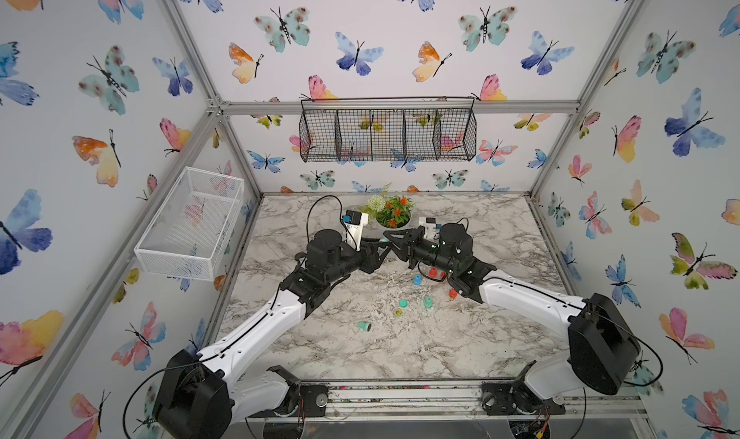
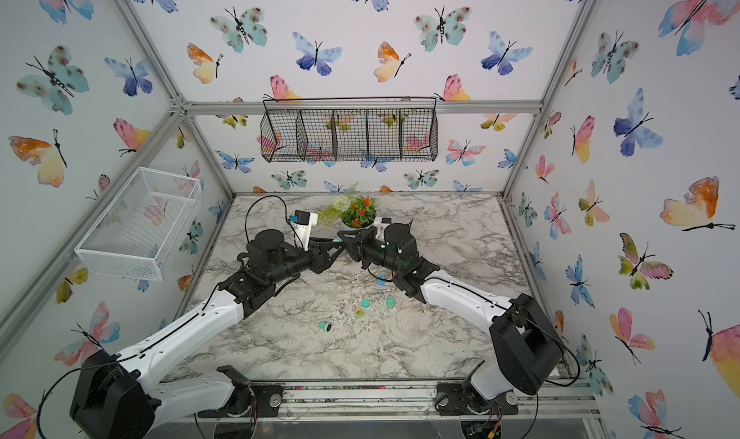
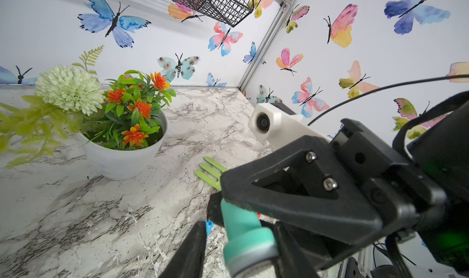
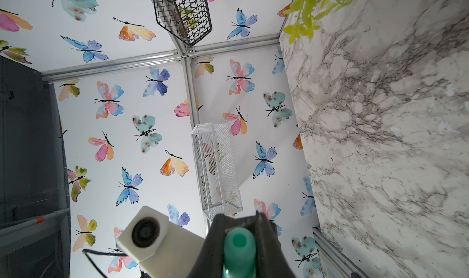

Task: Close the stamp cap
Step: Pick up the stamp from the center of the board.

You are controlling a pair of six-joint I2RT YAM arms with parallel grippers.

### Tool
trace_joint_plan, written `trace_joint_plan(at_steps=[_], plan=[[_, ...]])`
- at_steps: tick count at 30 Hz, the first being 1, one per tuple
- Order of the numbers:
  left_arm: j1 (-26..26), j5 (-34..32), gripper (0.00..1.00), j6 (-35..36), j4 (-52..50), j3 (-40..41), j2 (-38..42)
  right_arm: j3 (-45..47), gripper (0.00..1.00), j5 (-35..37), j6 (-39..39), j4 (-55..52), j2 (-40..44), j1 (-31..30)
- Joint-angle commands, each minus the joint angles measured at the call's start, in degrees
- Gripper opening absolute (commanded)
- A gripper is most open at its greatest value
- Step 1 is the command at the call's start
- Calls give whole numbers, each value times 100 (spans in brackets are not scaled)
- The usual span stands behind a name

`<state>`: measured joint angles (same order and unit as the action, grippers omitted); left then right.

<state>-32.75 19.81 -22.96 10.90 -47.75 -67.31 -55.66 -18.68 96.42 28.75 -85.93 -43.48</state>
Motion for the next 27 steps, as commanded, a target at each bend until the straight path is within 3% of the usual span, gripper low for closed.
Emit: trace_joint_plan(at_steps=[1,7,10,12,15,22,27], plan=[[-29,6,39,51,-17,-49,-54,9,2,-146,-45,131,75,-29],[-29,2,28,259,-95,-100,-14,60,5,-88,-266,113,159,-29],[-29,56,25,613,-245,-165,95,47,17,-88,-690,106,262,-29],[-29,133,23,917,-249,-156,259,70,28,-181,-1174,139,380,12],[-30,407,22,1478,-263,-125,537,99,37,-435,-1962,62,603,139],[-38,1365,20,2807,-246,77,1222,-262,43,-1534,-3672,-543,928,347],[-56,2057,20,3857,-169,314,1819,-1025,46,-2272,-4855,-1768,947,349]])
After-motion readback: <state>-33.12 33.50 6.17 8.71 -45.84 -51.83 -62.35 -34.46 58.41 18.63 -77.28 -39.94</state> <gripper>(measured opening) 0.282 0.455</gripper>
